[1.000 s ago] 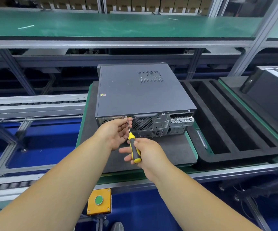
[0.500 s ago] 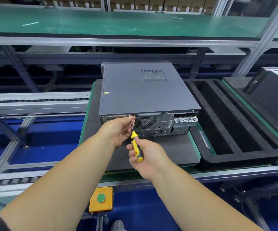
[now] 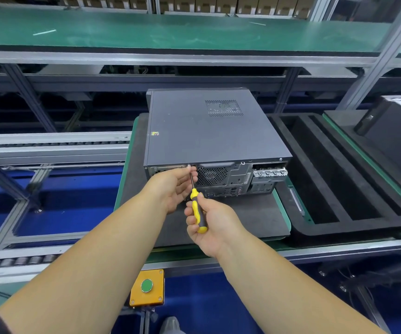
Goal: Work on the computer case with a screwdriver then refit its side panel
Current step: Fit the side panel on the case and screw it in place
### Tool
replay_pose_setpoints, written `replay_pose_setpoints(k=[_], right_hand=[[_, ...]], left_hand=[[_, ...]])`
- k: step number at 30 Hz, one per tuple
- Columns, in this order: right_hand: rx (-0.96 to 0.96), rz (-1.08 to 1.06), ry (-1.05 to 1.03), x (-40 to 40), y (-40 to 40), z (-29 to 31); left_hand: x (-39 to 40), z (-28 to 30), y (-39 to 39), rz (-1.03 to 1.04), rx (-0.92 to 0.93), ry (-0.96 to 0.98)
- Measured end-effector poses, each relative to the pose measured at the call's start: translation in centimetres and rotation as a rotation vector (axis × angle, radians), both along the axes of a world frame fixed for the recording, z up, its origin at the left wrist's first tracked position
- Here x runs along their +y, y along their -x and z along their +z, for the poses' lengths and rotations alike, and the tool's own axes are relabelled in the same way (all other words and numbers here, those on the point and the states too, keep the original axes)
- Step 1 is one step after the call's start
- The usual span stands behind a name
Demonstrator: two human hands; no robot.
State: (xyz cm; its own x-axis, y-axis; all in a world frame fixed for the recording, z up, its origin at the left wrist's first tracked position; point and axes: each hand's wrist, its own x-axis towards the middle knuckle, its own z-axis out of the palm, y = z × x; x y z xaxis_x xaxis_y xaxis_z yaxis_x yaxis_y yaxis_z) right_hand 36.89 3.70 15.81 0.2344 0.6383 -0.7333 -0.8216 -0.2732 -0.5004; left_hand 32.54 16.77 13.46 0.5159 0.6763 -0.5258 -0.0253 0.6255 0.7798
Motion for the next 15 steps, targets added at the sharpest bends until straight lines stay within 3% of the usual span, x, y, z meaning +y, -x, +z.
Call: replay_pose_setpoints(k=[6, 15], right_hand=[[0.071, -0.015, 0.037, 0.65, -0.11, -0.05], [-0.021, 0.024, 0.075, 0.67, -0.64, -0.28]], left_hand=[[0.13, 0.22, 0.25, 0.007, -0.035, 0.069], [0.06, 0.14, 0.4, -0.025, -0.032, 0.043]])
